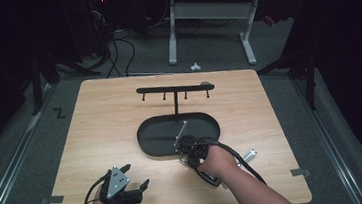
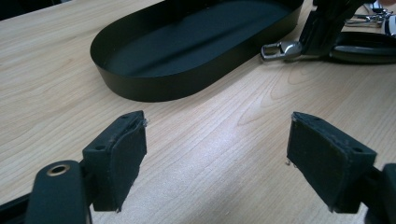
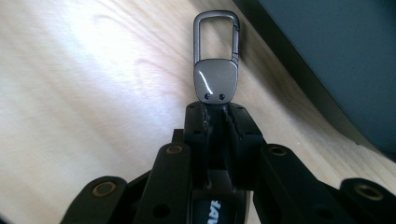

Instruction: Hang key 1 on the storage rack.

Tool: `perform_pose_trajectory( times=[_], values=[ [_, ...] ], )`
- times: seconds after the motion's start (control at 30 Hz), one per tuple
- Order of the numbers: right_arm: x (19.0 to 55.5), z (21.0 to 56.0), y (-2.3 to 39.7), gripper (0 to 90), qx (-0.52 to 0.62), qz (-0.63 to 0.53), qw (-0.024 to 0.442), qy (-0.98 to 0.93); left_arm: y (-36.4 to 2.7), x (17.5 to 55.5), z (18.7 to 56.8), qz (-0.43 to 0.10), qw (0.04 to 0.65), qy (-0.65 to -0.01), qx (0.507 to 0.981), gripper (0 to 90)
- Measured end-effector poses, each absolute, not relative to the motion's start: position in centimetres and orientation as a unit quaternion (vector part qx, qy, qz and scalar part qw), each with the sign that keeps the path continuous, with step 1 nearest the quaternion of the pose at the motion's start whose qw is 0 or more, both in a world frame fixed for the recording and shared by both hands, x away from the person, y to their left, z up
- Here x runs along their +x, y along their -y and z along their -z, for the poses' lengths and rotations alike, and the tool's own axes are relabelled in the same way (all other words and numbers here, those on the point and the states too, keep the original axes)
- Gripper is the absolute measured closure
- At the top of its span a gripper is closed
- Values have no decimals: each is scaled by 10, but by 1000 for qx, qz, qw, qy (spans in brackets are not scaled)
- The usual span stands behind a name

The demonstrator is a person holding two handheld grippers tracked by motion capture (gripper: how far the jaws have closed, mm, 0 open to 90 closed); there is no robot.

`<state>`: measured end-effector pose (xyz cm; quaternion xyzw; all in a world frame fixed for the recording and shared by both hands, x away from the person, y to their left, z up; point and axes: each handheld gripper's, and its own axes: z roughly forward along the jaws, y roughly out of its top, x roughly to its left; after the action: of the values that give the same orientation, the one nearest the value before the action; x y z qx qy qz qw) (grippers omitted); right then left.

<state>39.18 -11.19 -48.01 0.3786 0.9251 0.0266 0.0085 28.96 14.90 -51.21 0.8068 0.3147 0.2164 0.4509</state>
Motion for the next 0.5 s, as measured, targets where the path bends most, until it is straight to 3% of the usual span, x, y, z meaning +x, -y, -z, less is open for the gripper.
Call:
perform_pose_trajectory(
  times=[0.5],
  values=[
    [372, 428, 138, 806, 397, -112, 9, -911, -147, 289, 513, -214, 453, -313, 807, 211]
  ],
)
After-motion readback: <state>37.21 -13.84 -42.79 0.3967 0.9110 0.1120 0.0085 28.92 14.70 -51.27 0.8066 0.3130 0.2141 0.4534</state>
